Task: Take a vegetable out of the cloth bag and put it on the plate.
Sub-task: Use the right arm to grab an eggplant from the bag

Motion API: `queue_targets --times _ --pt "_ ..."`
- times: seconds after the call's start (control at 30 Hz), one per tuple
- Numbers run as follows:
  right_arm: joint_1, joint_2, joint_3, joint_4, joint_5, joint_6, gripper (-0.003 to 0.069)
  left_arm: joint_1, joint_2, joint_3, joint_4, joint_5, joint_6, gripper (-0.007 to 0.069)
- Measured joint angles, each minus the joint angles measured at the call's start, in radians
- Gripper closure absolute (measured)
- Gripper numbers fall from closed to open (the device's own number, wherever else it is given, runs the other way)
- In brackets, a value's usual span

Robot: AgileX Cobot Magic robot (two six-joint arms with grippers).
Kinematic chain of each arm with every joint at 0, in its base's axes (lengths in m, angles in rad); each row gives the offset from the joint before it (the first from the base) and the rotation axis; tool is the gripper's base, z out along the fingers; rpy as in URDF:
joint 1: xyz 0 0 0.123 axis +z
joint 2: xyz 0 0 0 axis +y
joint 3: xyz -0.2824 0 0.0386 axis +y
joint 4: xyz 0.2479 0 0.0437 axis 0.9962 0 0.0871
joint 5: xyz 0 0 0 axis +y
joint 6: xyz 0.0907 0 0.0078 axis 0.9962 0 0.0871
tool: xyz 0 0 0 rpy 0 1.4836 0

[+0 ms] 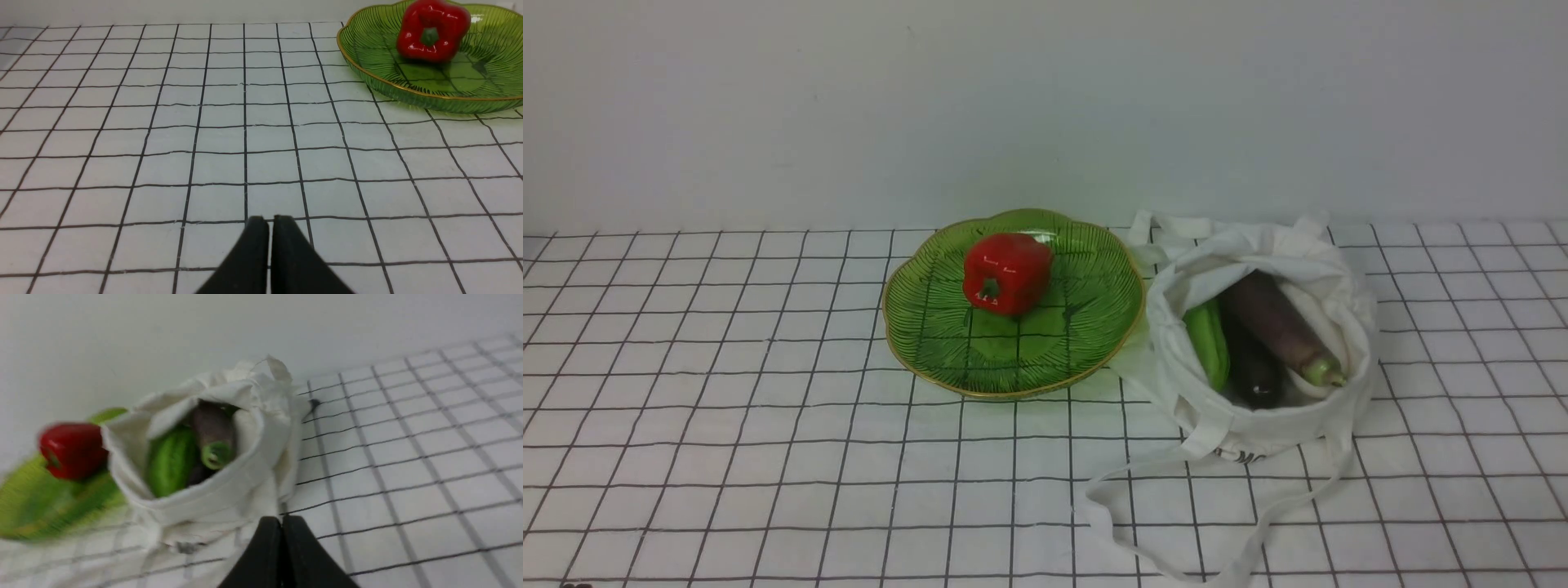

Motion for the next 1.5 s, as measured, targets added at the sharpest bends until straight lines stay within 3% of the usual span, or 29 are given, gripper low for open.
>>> queue_targets --times 0.2,0.37,0.53,0.67,0.77,0.87,1.03,1.17,1.37,1.5 --pt "0.000 0.000 0.001 0.381 0.001 0.103 0.0673 0.000 0.000 0.000 0.000 0.000 0.000 0.0632" --pt "0.000 0.000 -0.004 0.433 0.012 0.046 0.0673 0.000 0.000 0.000 0.000 0.000 0.000 0.0632" --pt "0.000 0.020 -0.163 0.351 0.170 -0.080 0.0673 0.000 0.000 0.000 0.000 0.000 0.000 0.0632" --pt "0.000 0.184 -0.400 0.145 0.280 -0.097 0.0671 0.000 0.000 0.000 0.000 0.000 0.000 0.0632" --pt "0.000 0.435 -0.575 -0.111 0.465 -0.031 0.0670 0.000 0.000 0.000 0.000 0.000 0.000 0.0632" --pt "0.000 0.644 -0.635 -0.230 0.571 0.031 0.0669 0.000 0.000 0.000 0.000 0.000 0.000 0.0632" --pt "0.009 0.919 -0.688 -0.158 0.556 -0.033 0.0660 0.000 0.000 0.000 0.000 0.000 0.000 0.0632" --pt "0.069 1.080 -0.760 -0.066 0.524 -0.134 0.0607 0.000 0.000 0.000 0.000 0.000 0.000 0.0632" --pt "0.196 1.354 -0.967 -0.118 0.500 -0.182 0.0402 0.000 0.000 0.000 0.000 0.000 0.000 0.0632" --pt "0.222 1.520 -1.087 -0.181 0.482 -0.175 0.0293 0.000 0.000 0.000 0.000 0.000 0.000 0.0632"
